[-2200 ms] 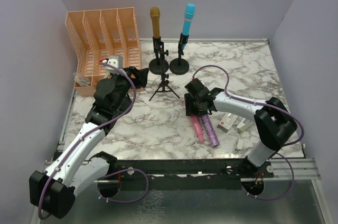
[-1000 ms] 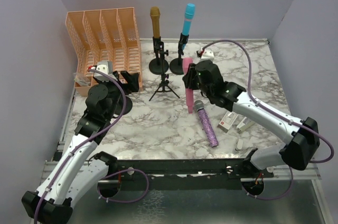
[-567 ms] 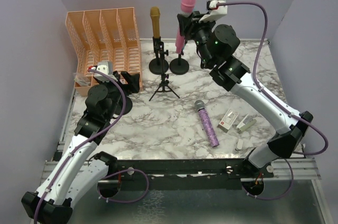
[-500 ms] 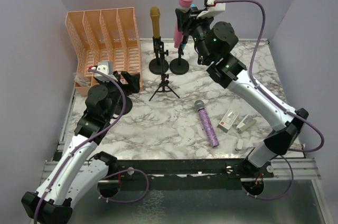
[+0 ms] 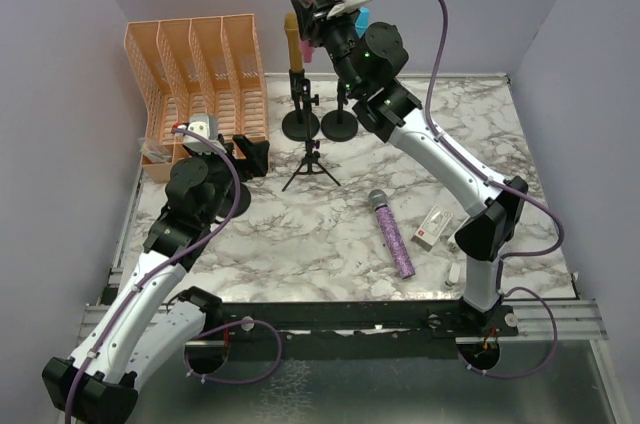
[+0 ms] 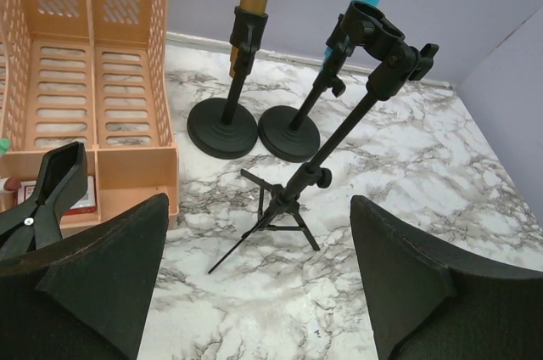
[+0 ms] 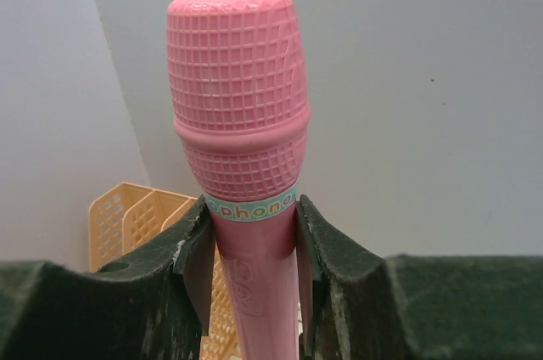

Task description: Attach the microphones to the stand

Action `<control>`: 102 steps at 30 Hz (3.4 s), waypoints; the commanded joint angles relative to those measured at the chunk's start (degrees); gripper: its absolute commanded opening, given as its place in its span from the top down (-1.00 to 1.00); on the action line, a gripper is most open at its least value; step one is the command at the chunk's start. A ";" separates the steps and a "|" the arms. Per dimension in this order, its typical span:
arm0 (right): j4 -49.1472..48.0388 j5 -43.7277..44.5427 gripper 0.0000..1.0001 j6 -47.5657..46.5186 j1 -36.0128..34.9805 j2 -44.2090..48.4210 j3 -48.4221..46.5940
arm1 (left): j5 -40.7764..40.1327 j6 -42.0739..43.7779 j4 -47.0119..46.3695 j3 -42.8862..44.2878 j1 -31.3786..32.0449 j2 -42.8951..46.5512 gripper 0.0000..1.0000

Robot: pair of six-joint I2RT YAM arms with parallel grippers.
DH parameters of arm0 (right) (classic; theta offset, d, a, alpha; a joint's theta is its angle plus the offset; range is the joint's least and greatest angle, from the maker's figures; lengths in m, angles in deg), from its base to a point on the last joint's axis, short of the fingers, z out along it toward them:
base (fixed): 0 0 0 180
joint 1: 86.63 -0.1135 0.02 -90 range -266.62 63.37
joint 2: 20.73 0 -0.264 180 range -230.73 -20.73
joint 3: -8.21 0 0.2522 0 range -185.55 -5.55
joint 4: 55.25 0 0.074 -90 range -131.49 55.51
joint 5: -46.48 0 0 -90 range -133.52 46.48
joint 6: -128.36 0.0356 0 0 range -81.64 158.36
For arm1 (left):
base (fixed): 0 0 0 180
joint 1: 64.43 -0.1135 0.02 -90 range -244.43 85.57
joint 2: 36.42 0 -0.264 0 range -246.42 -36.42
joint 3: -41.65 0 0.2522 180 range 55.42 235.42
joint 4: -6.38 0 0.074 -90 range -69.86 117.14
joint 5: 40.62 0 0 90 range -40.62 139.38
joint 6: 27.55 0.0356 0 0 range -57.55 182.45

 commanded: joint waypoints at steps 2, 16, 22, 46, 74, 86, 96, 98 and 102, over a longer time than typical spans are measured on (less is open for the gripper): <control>2.28 -5.19 0.65 -0.68 0.46 -3.59 -4.71 | 2.10 -0.96 0.12 0.83 -0.31 -0.37 -0.73; 7.23 -5.90 0.66 3.18 1.66 -6.44 -4.50 | 1.81 -1.07 0.41 0.31 -0.30 -0.07 -0.74; 7.95 -5.12 0.66 4.17 1.71 -5.72 -3.06 | 1.85 -1.14 0.57 0.30 -0.29 0.25 -0.74; 14.51 -5.95 0.67 5.52 1.75 -5.12 -2.58 | 1.72 -2.02 0.57 0.17 -0.28 -0.15 -0.74; 19.82 -6.39 0.63 7.61 1.84 -5.86 11.16 | 1.70 -1.81 0.30 0.29 -0.31 0.05 -0.75; 18.99 -7.33 0.64 6.22 1.84 -7.29 15.44 | -0.09 -1.67 -0.30 1.24 -0.33 -1.09 -0.75; 21.12 -9.43 0.66 6.24 1.84 -8.25 18.32 | -0.54 -1.32 -0.39 1.97 -0.31 -1.77 -0.75; 22.04 -9.41 0.67 6.22 1.84 -8.24 18.74 | -0.69 -1.15 -0.39 2.06 -0.36 -1.77 -0.75; 21.88 -9.35 0.67 7.32 1.84 -7.91 21.32 | -0.99 -0.97 -0.37 2.14 -0.30 -1.73 -0.75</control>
